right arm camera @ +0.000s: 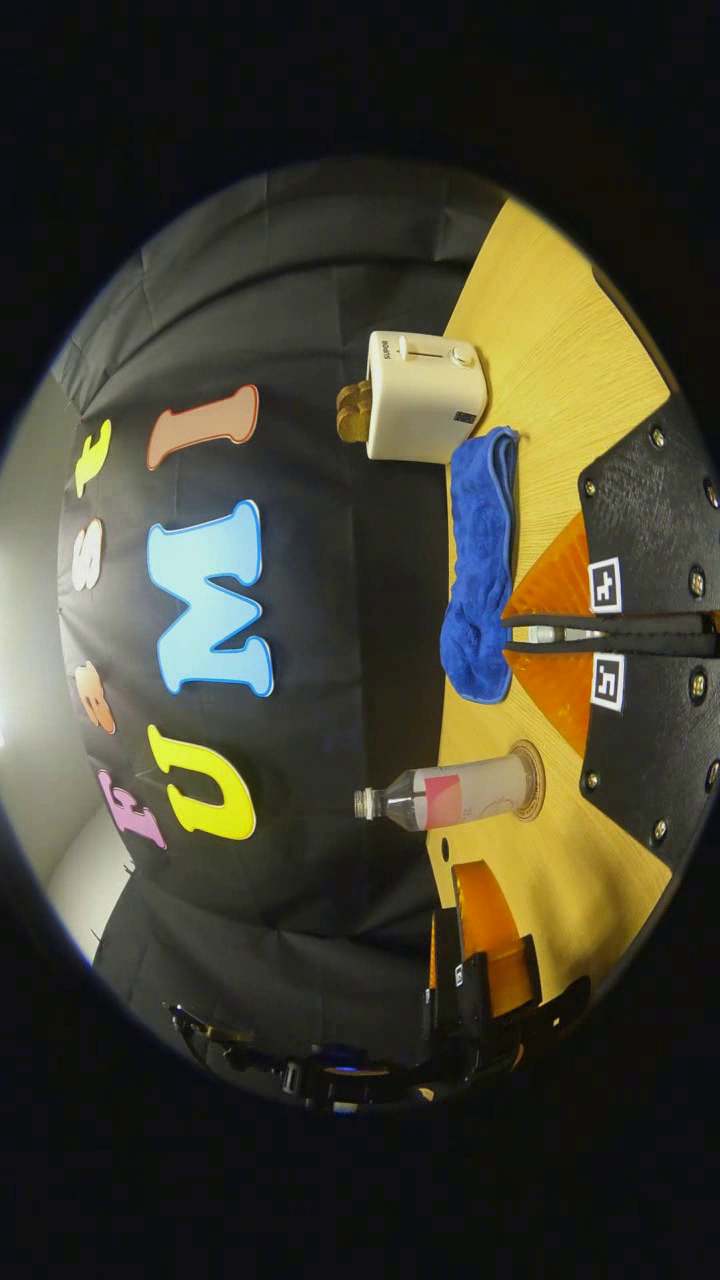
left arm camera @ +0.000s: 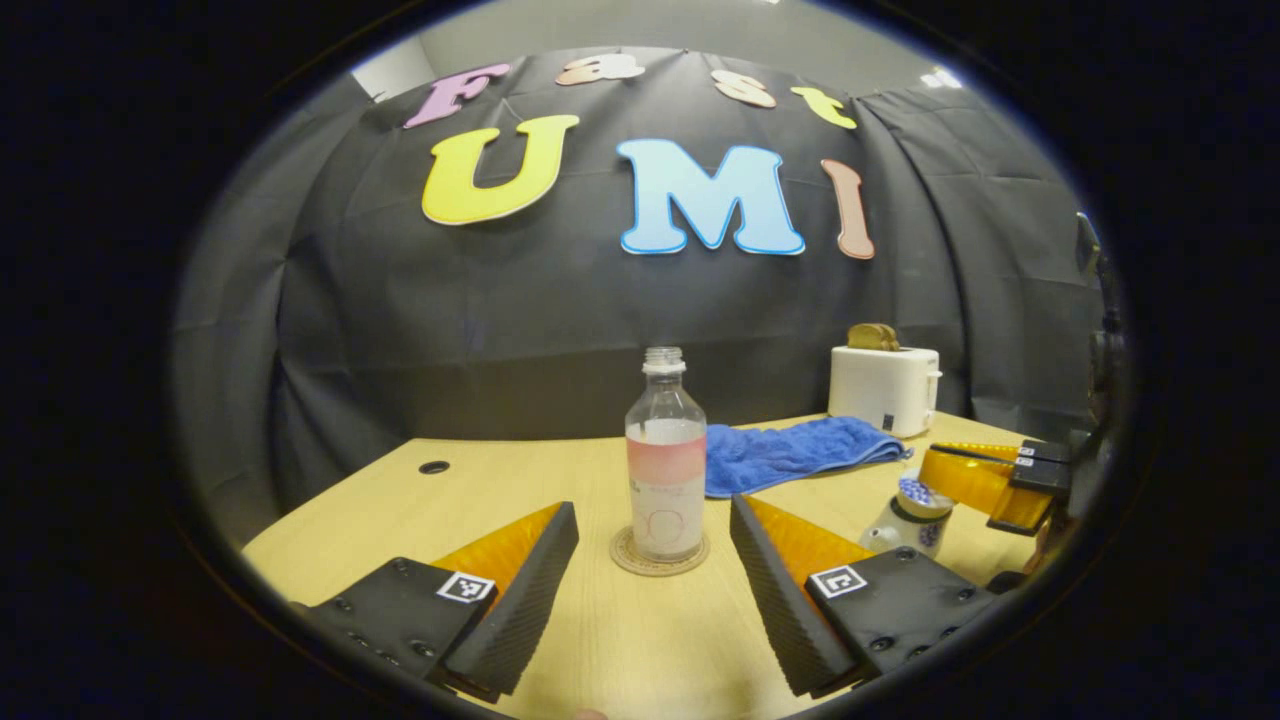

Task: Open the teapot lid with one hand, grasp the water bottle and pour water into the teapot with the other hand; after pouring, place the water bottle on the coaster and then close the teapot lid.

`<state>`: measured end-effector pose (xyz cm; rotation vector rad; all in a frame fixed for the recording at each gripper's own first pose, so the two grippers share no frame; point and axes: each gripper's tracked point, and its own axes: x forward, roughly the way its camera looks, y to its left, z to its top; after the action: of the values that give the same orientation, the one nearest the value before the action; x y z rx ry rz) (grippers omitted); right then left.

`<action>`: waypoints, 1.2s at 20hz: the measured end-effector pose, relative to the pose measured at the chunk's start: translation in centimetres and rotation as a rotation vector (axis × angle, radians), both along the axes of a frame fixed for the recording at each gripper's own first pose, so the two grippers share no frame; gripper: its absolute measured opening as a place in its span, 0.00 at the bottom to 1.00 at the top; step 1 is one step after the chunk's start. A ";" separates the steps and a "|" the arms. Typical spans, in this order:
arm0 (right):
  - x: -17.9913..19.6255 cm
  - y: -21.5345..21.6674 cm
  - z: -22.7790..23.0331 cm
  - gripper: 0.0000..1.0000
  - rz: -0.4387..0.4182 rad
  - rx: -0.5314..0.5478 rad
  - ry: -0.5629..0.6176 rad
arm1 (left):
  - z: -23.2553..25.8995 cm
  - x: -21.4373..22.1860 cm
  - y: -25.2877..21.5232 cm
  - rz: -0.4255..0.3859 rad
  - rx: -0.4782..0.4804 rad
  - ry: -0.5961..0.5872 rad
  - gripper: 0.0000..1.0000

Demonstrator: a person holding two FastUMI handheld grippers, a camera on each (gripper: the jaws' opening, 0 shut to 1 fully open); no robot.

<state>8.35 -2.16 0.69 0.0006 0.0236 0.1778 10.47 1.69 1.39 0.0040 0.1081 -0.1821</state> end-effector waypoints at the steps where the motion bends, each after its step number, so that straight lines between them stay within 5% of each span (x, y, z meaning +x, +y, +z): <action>1: 0.0 0.1 0.0 0.00 0.001 -0.004 0.001 | -0.2 -0.3 0.0 0.001 -0.006 0.002 1.00; 15: 0.5 -0.3 -1.1 0.00 -0.019 -0.018 0.031 | -0.4 -1.5 0.2 0.004 -0.011 0.005 1.00; 24: -0.2 0.4 0.0 0.19 -0.006 -0.057 -0.017 | 0.2 -2.4 0.4 0.014 -0.018 -0.011 1.00</action>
<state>8.18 -1.80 0.65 -0.0579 0.0121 0.1711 8.04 2.12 1.59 -0.0134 0.0952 -0.1693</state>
